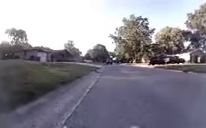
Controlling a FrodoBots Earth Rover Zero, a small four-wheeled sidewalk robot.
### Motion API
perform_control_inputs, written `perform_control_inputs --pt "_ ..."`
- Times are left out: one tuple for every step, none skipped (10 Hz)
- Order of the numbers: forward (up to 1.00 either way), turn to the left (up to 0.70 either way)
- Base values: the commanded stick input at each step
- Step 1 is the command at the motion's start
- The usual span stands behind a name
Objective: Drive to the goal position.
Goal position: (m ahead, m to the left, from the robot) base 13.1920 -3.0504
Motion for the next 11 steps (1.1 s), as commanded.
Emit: perform_control_inputs --pt "1.00 0.00" --pt "1.00 0.00" --pt "1.00 0.00" --pt "1.00 0.00" --pt "1.00 0.00" --pt "1.00 0.00" --pt "1.00 0.00" --pt "1.00 0.00" --pt "1.00 0.00" --pt "1.00 0.00" --pt "1.00 -0.01"
